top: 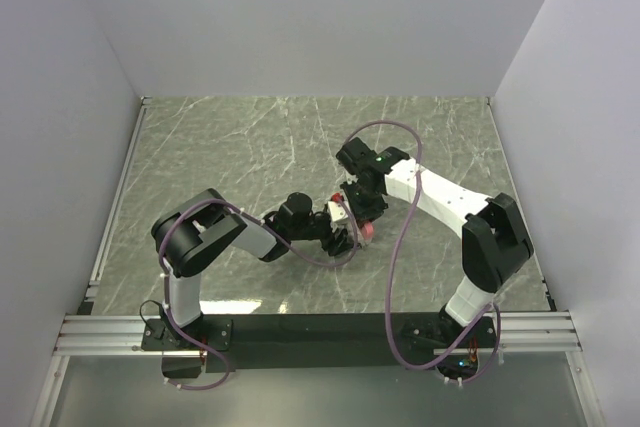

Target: Insert the plug

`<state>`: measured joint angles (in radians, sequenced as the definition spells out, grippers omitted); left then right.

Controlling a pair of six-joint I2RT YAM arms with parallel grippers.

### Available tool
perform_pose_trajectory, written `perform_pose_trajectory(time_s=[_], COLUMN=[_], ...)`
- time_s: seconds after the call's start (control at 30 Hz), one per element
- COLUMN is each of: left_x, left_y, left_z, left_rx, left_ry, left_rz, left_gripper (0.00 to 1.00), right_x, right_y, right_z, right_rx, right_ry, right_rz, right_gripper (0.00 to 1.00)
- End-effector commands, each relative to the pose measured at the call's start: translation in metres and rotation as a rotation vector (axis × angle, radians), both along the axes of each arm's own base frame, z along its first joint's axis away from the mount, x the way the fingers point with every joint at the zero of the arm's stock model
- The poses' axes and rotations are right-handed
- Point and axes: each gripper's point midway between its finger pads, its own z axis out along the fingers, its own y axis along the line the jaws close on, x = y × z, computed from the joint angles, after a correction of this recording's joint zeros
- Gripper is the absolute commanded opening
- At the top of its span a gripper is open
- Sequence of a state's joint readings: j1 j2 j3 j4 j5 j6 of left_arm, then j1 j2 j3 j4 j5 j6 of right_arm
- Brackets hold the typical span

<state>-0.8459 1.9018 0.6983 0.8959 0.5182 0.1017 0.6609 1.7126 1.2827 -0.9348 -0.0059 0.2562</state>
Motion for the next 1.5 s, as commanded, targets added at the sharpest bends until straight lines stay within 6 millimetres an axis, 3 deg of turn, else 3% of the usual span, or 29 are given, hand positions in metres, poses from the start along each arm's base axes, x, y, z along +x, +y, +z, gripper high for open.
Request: perform_pose_trajectory(time_s=[0.0,0.33,0.47,0.67,0.87,0.93,0.97,1.0,1.23,1.47], left_x=[-0.016,-0.013,-0.011,-0.001,0.010,0.012,0.014,0.016,0.030,0.058], left_y=[0.009,0.008,0.006,0.008,0.007,0.008,0.009,0.010,0.015,0.016], left_z=[-0.020,-0.023,-0.027,-0.027,-0.028,-0.027,-0.027,-0.027,-0.023,-0.028], left_rx=[0.074,0.084,0.094,0.087,0.090,0.084,0.082,0.082,0.083,0.065], left_ry=[0.050,0.055,0.063,0.073,0.103,0.111,0.119,0.122,0.123,0.194], left_rz=[-0.026,-0.019,-0.013,0.030,0.073,0.078,0.083,0.090,0.148,0.240], left_gripper=[0.20,0.20,0.19,0.17,0.15,0.15,0.15,0.15,0.15,0.15], right_x=[-0.073,-0.070,-0.049,-0.007,0.019,0.024,0.027,0.029,0.040,0.045], right_y=[-0.041,-0.041,-0.025,0.005,0.025,0.026,0.024,0.023,-0.001,-0.027], right_z=[-0.076,-0.072,-0.055,-0.014,0.017,0.027,0.037,0.044,0.087,0.101], right_rx=[-0.217,-0.223,-0.173,-0.029,0.098,0.116,0.130,0.141,0.225,0.240], right_ry=[0.312,0.287,0.211,0.010,-0.137,-0.178,-0.217,-0.241,-0.416,-0.515], right_rz=[0.024,0.012,-0.012,-0.087,-0.126,-0.134,-0.141,-0.146,-0.246,-0.336], right_gripper=[0.00,0.00,0.00,0.39,0.54,0.57,0.83,0.85,0.88,0.88])
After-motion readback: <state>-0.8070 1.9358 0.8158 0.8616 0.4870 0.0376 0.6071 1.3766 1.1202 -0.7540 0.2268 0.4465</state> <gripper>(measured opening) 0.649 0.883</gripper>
